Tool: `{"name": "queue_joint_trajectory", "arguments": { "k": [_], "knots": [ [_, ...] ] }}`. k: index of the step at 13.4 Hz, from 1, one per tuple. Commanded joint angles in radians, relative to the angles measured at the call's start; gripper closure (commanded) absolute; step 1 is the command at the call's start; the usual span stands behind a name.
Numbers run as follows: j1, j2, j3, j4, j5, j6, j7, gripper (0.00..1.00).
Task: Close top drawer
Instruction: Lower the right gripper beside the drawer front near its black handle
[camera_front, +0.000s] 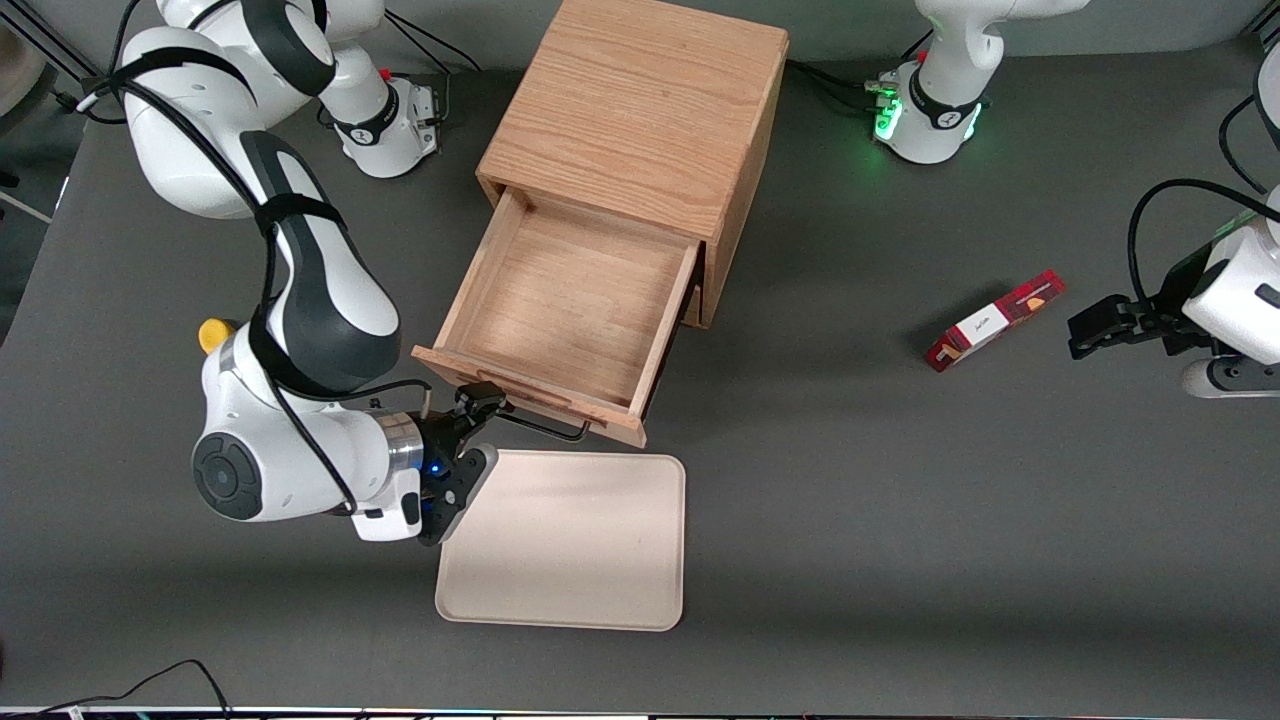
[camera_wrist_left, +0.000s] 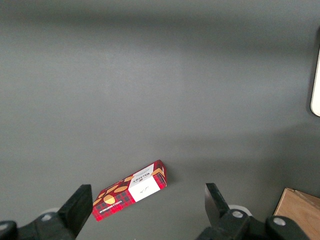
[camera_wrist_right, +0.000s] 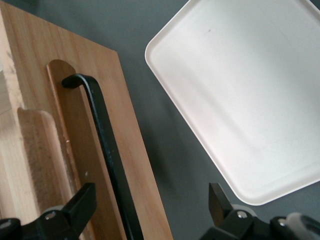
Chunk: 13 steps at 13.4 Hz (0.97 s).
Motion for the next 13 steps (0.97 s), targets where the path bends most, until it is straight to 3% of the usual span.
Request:
{"name": "queue_joint_trajectory", "arguments": {
  "k": [1, 13],
  "knots": [
    [0.004, 0.006, 0.002, -0.015, 0.003, 0.036, 0.024, 0.0],
    [0.015, -0.001, 0.016, -0.097, -0.087, 0.05, 0.027, 0.0]
  ]
}}
